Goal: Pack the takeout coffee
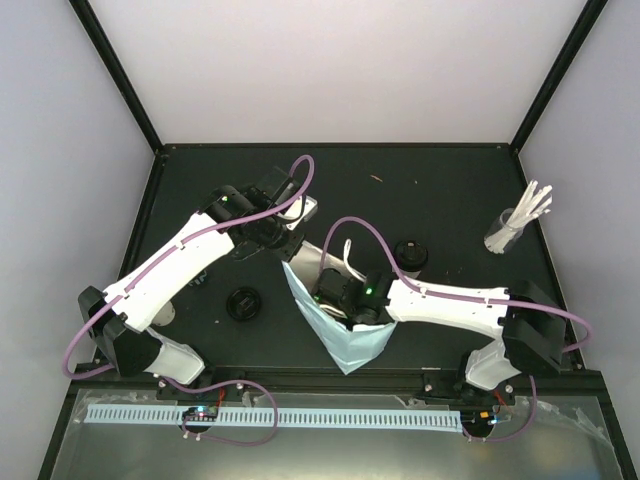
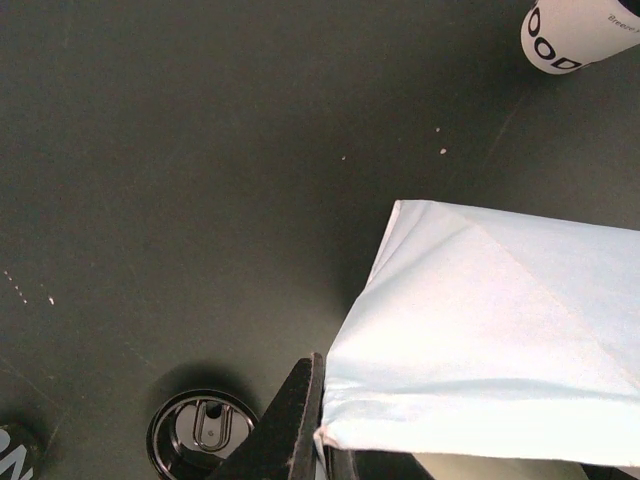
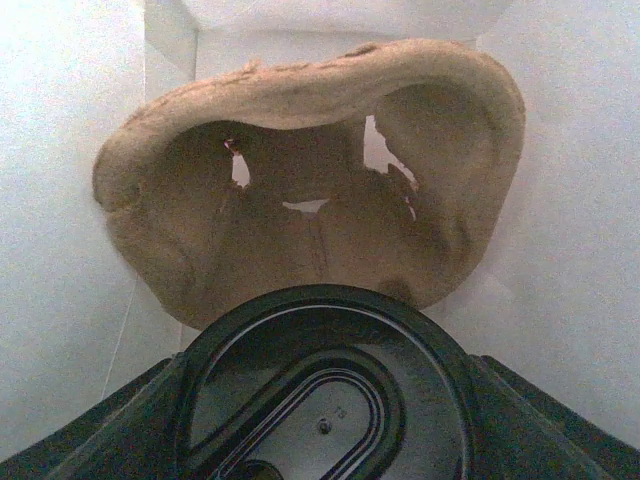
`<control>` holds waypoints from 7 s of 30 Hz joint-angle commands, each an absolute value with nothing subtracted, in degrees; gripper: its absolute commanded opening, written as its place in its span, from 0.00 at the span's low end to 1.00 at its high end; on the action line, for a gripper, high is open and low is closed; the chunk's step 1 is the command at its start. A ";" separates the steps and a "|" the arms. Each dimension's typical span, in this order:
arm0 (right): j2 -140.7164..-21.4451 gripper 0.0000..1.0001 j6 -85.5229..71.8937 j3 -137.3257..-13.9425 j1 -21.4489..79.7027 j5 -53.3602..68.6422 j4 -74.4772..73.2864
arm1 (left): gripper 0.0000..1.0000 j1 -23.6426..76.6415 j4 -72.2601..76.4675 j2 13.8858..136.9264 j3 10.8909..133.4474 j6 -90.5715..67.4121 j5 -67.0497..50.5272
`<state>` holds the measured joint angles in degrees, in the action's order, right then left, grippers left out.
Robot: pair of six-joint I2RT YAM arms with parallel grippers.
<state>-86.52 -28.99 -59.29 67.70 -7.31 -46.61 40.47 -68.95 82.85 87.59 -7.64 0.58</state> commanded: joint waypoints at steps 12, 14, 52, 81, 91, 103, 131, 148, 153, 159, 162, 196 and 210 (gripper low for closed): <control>-85.07 1.00 -29.45 -70.92 68.86 -8.83 -69.02 | 0.02 38.86 -67.23 80.12 90.39 -6.07 2.72; -84.71 1.00 -28.91 -71.91 68.99 -9.17 -69.05 | 0.02 38.86 -67.25 79.92 90.42 -5.94 2.94; -87.54 1.00 -23.68 -97.55 67.68 -23.94 -68.70 | 0.02 40.44 -66.53 79.88 88.86 -6.38 0.67; -68.25 0.98 -22.25 -96.28 67.68 -25.87 -63.39 | 0.02 40.50 -65.67 76.77 93.62 -0.01 8.55; -56.18 0.97 -24.47 -83.03 67.62 -24.23 -61.94 | 0.03 43.31 -58.89 71.12 91.74 9.17 11.97; -50.86 0.90 -29.48 -64.82 67.62 -20.37 -56.39 | 0.04 54.60 -48.90 63.45 80.77 18.84 16.34; -73.70 0.42 -22.89 -103.01 73.84 -12.54 -69.92 | 0.02 56.28 -62.33 76.30 94.12 0.53 31.17; -76.95 0.31 -33.19 -72.79 71.27 -17.02 -49.06 | 0.02 53.78 -48.12 65.27 81.49 2.81 24.39; -80.23 0.53 -32.30 -73.26 71.27 -16.68 -44.48 | 0.01 53.88 -40.31 59.43 73.08 3.71 19.45; -85.31 0.59 -34.49 -74.19 71.29 -22.67 -43.85 | 0.02 53.88 -39.41 57.56 69.90 2.15 18.43; -85.99 0.63 -33.71 -72.97 71.87 -26.20 -42.42 | 0.02 53.88 -40.41 58.57 69.90 0.92 17.86; -102.15 1.00 -30.17 -73.95 64.69 -22.13 -28.15 | 0.03 53.79 -40.34 57.96 68.50 -0.90 12.27; -104.91 0.81 -25.92 -71.15 63.44 -26.26 -21.14 | 0.03 53.70 -41.57 58.11 68.85 -1.47 14.19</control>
<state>-103.11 -27.49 -72.47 64.40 -24.62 -23.75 52.71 -42.54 58.83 68.10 -0.27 17.80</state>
